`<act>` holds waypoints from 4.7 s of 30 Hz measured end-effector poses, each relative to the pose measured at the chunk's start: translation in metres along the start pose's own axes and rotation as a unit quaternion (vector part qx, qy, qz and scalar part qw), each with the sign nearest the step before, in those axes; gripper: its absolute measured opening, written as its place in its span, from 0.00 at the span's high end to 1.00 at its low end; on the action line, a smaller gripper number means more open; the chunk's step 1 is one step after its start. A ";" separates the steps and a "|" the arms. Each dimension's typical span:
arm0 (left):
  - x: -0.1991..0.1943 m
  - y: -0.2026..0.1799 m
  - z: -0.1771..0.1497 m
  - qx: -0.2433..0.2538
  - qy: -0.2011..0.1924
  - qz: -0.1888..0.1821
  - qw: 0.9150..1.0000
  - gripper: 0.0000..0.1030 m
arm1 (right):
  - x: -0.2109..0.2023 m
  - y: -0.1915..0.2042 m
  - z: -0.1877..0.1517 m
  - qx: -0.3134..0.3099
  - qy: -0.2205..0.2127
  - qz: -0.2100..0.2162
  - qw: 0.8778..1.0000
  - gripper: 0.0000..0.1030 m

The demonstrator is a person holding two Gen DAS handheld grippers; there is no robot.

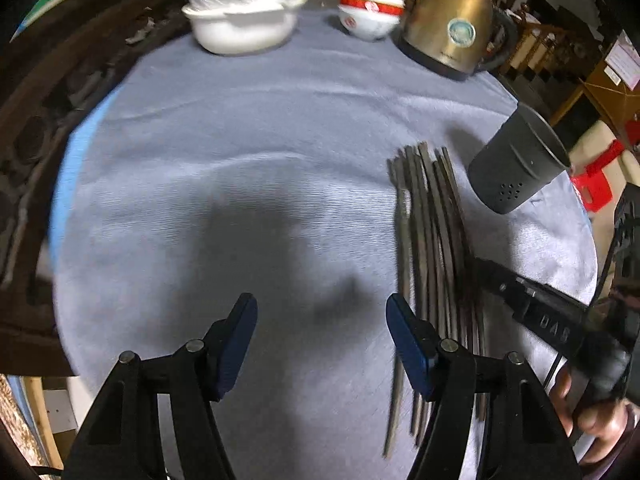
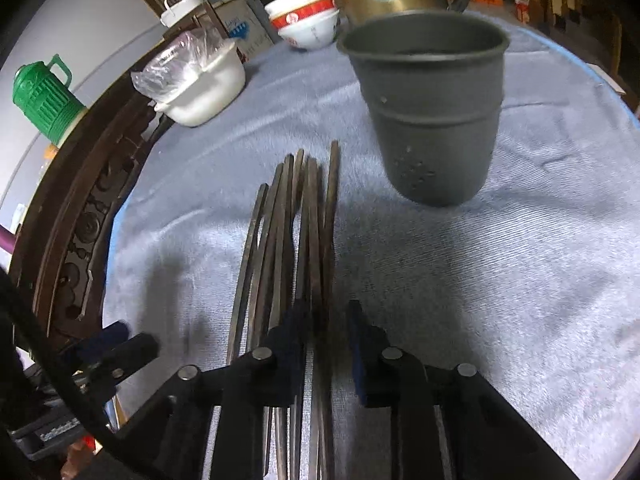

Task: Organize utensils
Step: 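Lower the right tool to the chopsticks and pinch one chopstick, then lift the chopstick with the right tool and drop it into the grey cup, then lower the right tool to the chopsticks and pinch another chopstick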

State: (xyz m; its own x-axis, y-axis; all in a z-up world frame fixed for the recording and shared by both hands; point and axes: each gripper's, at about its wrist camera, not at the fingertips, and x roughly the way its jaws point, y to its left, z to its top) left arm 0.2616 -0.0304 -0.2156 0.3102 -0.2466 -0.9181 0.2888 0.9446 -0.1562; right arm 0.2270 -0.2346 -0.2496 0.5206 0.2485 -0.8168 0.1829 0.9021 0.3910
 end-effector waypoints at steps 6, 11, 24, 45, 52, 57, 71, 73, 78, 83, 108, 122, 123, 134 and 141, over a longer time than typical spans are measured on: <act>0.026 -0.012 0.019 0.011 0.020 -0.018 1.000 0.49 | 0.007 -0.004 0.000 -0.009 0.014 0.005 1.000 0.92; 0.040 -0.019 0.029 0.013 0.035 -0.028 0.999 0.53 | -0.002 -0.021 -0.005 0.006 0.016 0.015 1.000 0.92; 0.052 -0.022 0.042 0.024 0.030 -0.047 0.998 0.88 | -0.022 -0.055 -0.020 0.056 0.038 0.069 0.995 0.88; 0.051 0.007 0.061 0.001 0.043 -0.050 0.998 0.78 | -0.006 -0.056 0.028 0.051 -0.006 0.010 0.999 0.83; 0.059 0.009 0.068 -0.020 0.036 -0.043 0.998 0.92 | -0.004 -0.054 0.031 0.031 0.006 -0.015 0.999 0.82; 0.059 0.007 0.069 -0.018 0.035 -0.039 0.998 0.93 | 0.004 -0.034 0.037 -0.026 0.006 -0.039 0.999 0.90; -0.084 -0.045 0.060 0.067 -0.120 -0.072 0.988 0.95 | -0.129 -0.018 0.033 -0.070 -0.136 0.076 0.985 0.94; -0.110 -0.058 0.066 0.075 -0.157 -0.074 0.982 0.95 | -0.156 -0.016 0.036 -0.067 -0.183 0.085 0.977 0.94; -0.161 -0.098 0.091 0.090 -0.233 -0.084 0.965 0.95 | -0.206 -0.018 0.051 -0.048 -0.270 0.092 0.957 0.94; -0.187 -0.129 0.120 0.087 -0.285 -0.092 0.950 0.95 | -0.238 -0.014 0.073 -0.034 -0.339 0.074 0.937 0.94; -0.094 -0.117 0.100 0.111 -0.186 -0.062 0.974 0.48 | -0.175 -0.072 0.094 0.037 -0.216 0.066 0.973 0.77; 0.011 -0.023 0.037 0.023 -0.038 -0.026 0.999 0.57 | -0.103 -0.044 0.019 -0.024 -0.119 0.059 0.991 0.74; 0.016 -0.025 0.034 0.026 -0.032 -0.028 0.999 0.58 | -0.085 -0.043 0.020 -0.017 -0.099 0.057 0.993 0.75; 0.051 -0.046 0.037 0.028 -0.006 -0.036 0.999 0.58 | -0.002 -0.034 0.017 0.000 -0.016 0.020 1.000 0.77; 0.060 -0.046 0.044 0.016 -0.012 -0.046 0.999 0.66 | 0.003 -0.039 0.017 0.006 -0.012 0.014 1.000 0.89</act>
State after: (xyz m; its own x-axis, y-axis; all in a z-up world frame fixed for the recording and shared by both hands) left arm 0.3063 -0.0982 -0.2474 0.3031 -0.3372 -0.8913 0.3456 0.9105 -0.2269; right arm 0.2353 -0.2751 -0.2601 0.5457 0.2641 -0.7953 0.1789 0.8904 0.4185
